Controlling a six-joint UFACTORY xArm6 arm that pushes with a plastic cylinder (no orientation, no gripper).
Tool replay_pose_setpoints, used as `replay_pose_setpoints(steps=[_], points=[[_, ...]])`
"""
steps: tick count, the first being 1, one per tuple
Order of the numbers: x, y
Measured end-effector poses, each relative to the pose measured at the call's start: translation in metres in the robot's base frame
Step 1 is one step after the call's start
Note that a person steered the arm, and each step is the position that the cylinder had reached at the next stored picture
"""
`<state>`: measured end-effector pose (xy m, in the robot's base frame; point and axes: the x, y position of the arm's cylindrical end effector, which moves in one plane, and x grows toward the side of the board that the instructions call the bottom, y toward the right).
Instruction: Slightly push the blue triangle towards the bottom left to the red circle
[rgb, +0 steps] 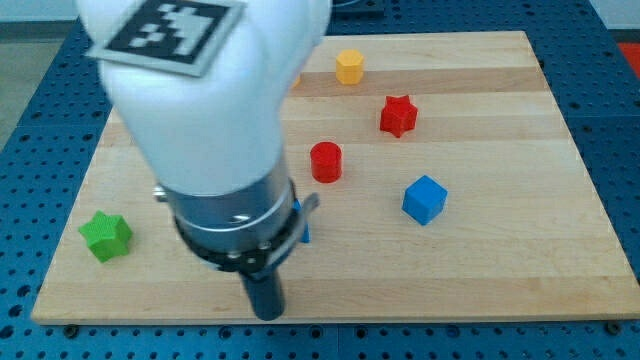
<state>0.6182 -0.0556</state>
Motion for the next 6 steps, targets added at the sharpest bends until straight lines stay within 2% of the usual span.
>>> replay_pose_setpoints(steps=[1,3,6], points=[[-0.001,0.019],[-0.004,0.016],[-0.086,0.012]])
